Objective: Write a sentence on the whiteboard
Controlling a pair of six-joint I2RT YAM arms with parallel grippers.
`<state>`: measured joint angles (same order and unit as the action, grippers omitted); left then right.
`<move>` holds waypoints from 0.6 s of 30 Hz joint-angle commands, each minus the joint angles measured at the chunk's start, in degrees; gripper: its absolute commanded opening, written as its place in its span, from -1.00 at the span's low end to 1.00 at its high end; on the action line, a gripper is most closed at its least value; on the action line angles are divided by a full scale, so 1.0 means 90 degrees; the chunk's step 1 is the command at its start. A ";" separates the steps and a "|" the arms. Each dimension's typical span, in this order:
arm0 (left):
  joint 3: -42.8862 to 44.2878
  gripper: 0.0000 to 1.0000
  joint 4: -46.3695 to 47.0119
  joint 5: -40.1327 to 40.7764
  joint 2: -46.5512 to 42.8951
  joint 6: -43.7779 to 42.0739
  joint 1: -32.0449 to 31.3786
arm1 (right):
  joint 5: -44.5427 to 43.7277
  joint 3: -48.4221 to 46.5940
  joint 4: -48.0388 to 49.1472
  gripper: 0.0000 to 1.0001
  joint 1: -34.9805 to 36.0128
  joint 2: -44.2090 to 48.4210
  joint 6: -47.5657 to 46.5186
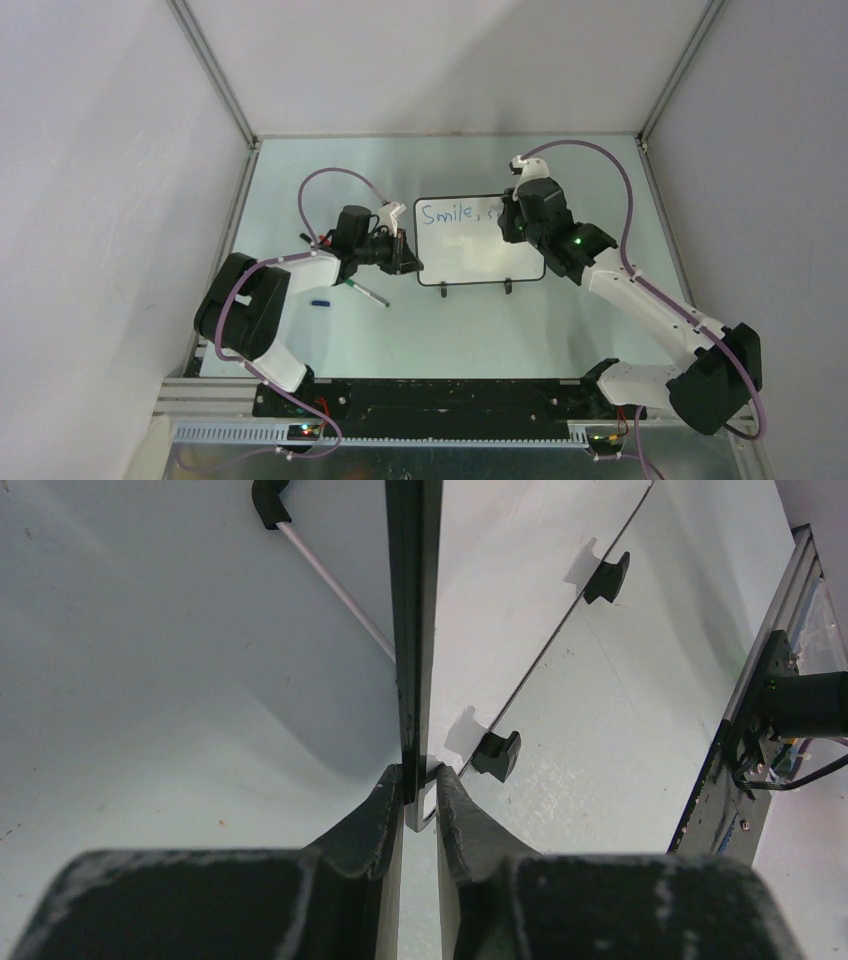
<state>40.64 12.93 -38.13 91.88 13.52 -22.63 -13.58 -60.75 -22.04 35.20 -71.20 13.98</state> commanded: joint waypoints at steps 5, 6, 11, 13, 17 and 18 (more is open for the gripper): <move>0.0159 -0.67 -0.0075 0.0118 -0.0116 -0.0103 0.0013 | 0.0132 0.0032 0.0246 -1.00 -0.0294 0.0175 0.0173; 0.0160 -0.67 -0.0072 0.0121 -0.0113 -0.0104 0.0014 | 0.0169 0.0032 0.0238 -1.00 -0.0291 0.0157 0.0167; 0.0161 -0.67 -0.0085 0.0128 -0.0120 -0.0110 0.0015 | 0.0301 0.0025 0.0204 -1.00 -0.0221 0.0037 0.0083; 0.0156 -0.67 -0.0088 0.0127 -0.0125 -0.0115 0.0012 | 0.0328 0.0032 0.0172 -1.00 -0.0177 -0.0034 0.0063; 0.0161 -0.67 -0.0104 0.0137 -0.0144 -0.0123 0.0014 | 0.0384 0.0028 0.0134 -1.00 -0.0111 -0.0130 0.0023; 0.0157 -0.67 -0.0107 0.0136 -0.0147 -0.0124 0.0015 | 0.0386 0.0025 0.0134 -1.00 -0.0092 -0.0143 0.0015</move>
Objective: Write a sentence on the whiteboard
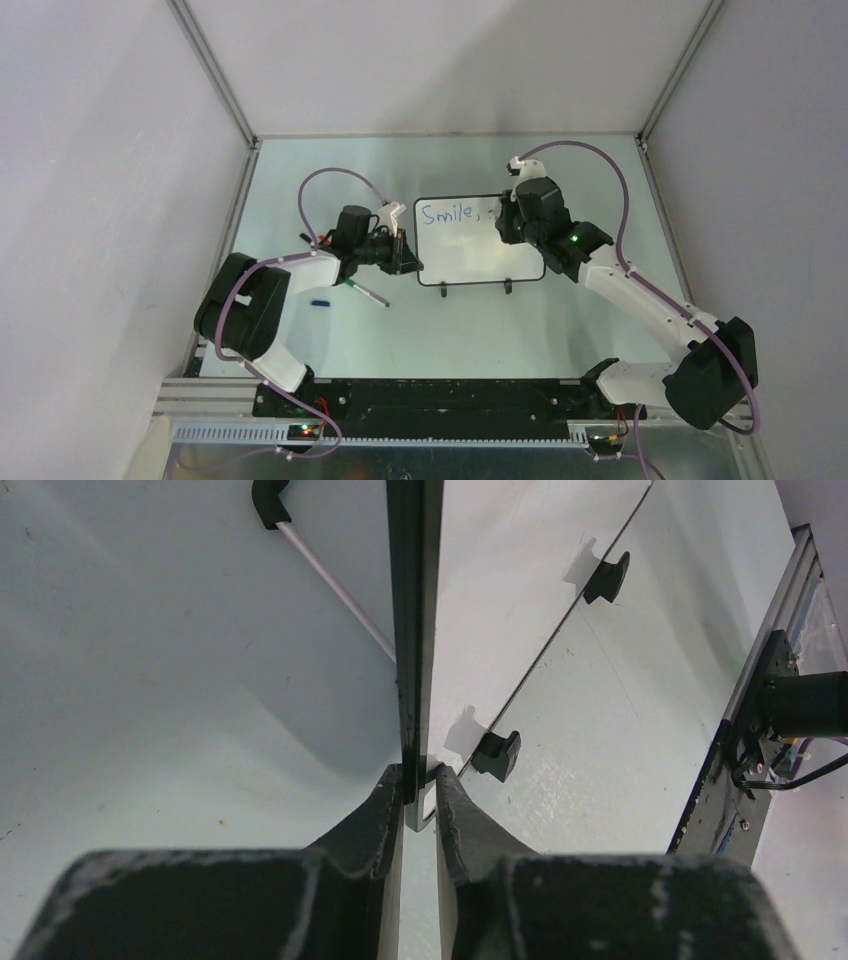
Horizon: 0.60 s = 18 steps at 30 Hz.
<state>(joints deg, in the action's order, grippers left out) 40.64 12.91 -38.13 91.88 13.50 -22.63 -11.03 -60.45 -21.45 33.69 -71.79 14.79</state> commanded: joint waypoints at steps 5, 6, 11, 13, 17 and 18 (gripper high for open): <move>0.0154 -0.67 -0.0101 0.0129 -0.0144 -0.0123 0.0012 | 0.0141 -0.0012 0.0071 -1.00 0.0091 -0.0180 -0.0081; 0.0158 -0.67 -0.0099 0.0132 -0.0136 -0.0123 0.0007 | 0.0146 -0.0012 0.0075 -1.00 0.0096 -0.0189 -0.0086; 0.0165 -0.67 -0.0098 0.0132 -0.0132 -0.0123 0.0014 | 0.0136 -0.0011 0.0069 -1.00 0.0103 -0.0265 -0.0096; 0.0167 -0.67 -0.0105 0.0135 -0.0133 -0.0123 0.0010 | 0.0105 -0.0028 0.0047 -1.00 0.0101 -0.0307 -0.0091; 0.0169 -0.67 -0.0104 0.0132 -0.0134 -0.0123 0.0012 | 0.0077 -0.0044 0.0050 -1.00 0.0099 -0.0359 -0.0099; 0.0170 -0.67 -0.0100 0.0134 -0.0131 -0.0123 0.0013 | 0.0071 -0.0048 0.0045 -1.00 0.0102 -0.0379 -0.0097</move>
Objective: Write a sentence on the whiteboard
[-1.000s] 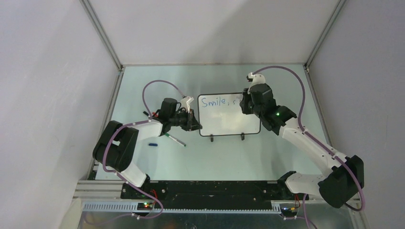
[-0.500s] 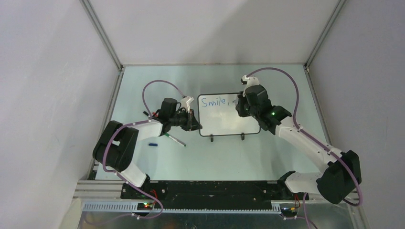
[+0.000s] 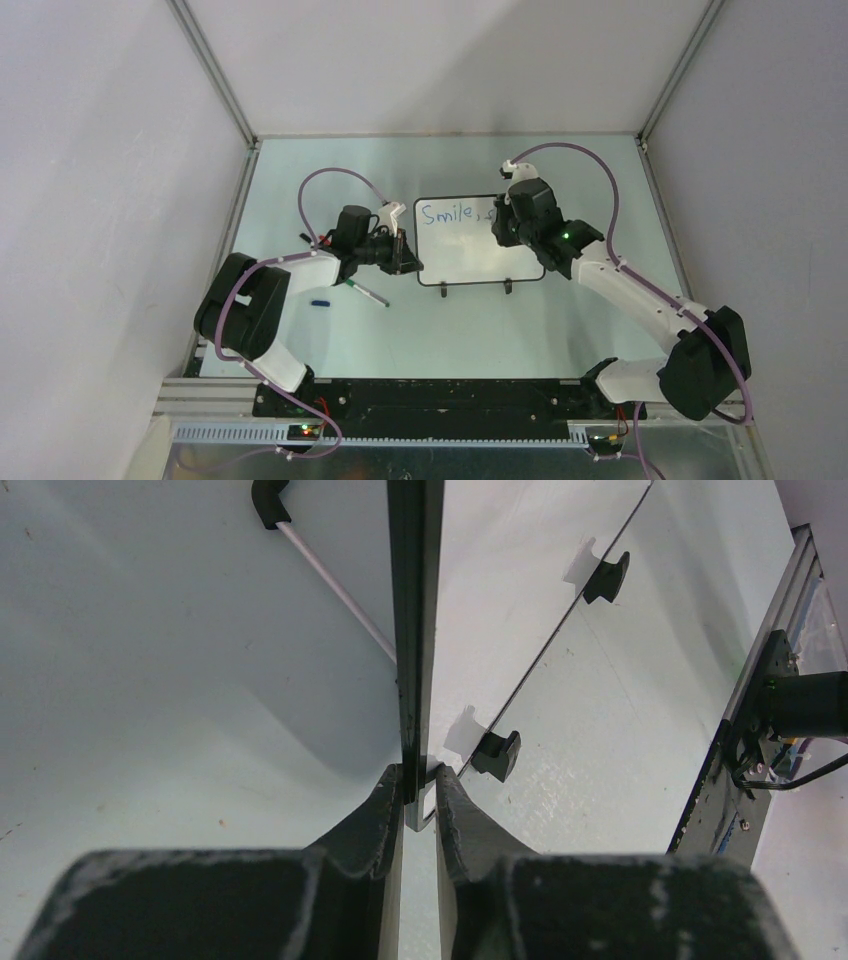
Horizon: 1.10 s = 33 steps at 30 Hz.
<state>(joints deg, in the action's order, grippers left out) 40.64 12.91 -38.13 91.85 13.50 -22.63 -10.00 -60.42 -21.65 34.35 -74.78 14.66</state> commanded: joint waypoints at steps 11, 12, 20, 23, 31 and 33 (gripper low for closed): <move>0.0162 -0.67 -0.0101 0.0117 -0.0115 -0.0113 0.0013 | -0.0146 -0.0119 0.0056 -1.00 0.0020 -0.0126 -0.0067; 0.0164 -0.67 -0.0102 0.0121 -0.0112 -0.0113 0.0009 | -0.0175 -0.0125 0.0053 -1.00 0.0028 -0.0137 -0.0073; 0.0161 -0.67 -0.0097 0.0130 -0.0129 -0.0118 0.0014 | -0.0294 -0.0127 0.0083 -1.00 0.0030 -0.0176 -0.0042; 0.0153 -0.67 -0.0102 0.0130 -0.0129 -0.0115 0.0012 | -0.0379 -0.0124 0.0086 -1.00 0.0026 -0.0174 -0.0028; 0.0159 -0.67 -0.0104 0.0134 -0.0128 -0.0123 0.0011 | -0.0562 -0.0131 0.0029 -1.00 -0.0013 -0.0074 0.0034; 0.0159 -0.67 -0.0108 0.0139 -0.0134 -0.0123 0.0014 | -0.0568 -0.0129 0.0019 -1.00 -0.0010 -0.0054 0.0049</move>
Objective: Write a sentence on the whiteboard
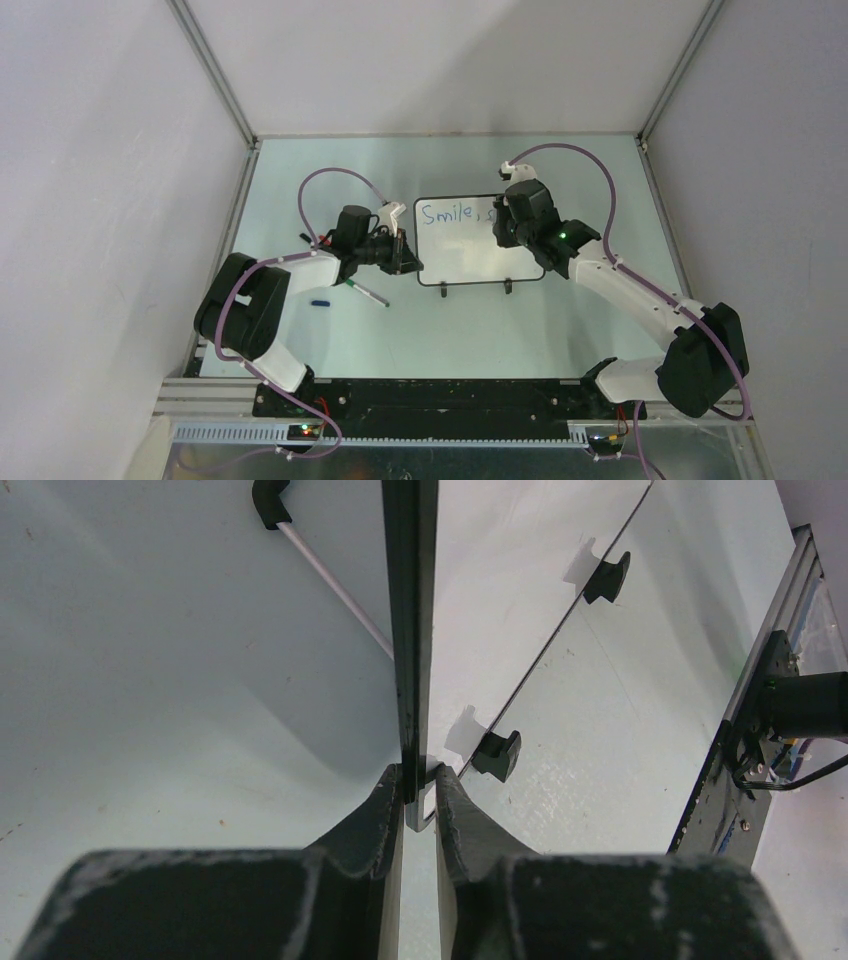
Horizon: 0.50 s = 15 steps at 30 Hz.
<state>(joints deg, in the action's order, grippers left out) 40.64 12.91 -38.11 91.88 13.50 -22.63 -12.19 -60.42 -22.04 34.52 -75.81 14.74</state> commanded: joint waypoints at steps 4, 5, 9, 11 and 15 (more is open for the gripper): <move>0.0158 -0.67 -0.0106 0.0141 -0.0136 -0.0123 0.0013 | -0.0341 -0.0126 0.0065 -1.00 -0.0043 0.0093 0.0035; 0.0160 -0.67 -0.0106 0.0142 -0.0143 -0.0123 0.0014 | -0.0347 -0.0124 0.0056 -1.00 -0.0046 0.0108 0.0033; 0.0157 -0.67 -0.0106 0.0142 -0.0140 -0.0123 0.0014 | -0.0352 -0.0128 0.0071 -1.00 -0.0060 0.0153 0.0048; 0.0160 -0.67 -0.0106 0.0136 -0.0136 -0.0123 0.0013 | -0.0345 -0.0130 0.0075 -1.00 -0.0073 0.0172 0.0058; 0.0154 -0.67 -0.0106 0.0134 -0.0135 -0.0123 0.0015 | -0.0309 -0.0130 0.0088 -1.00 -0.0098 0.0195 0.0077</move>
<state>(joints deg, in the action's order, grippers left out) 40.64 12.91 -38.11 91.85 13.50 -22.63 -12.80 -60.42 -22.22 34.35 -75.53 14.96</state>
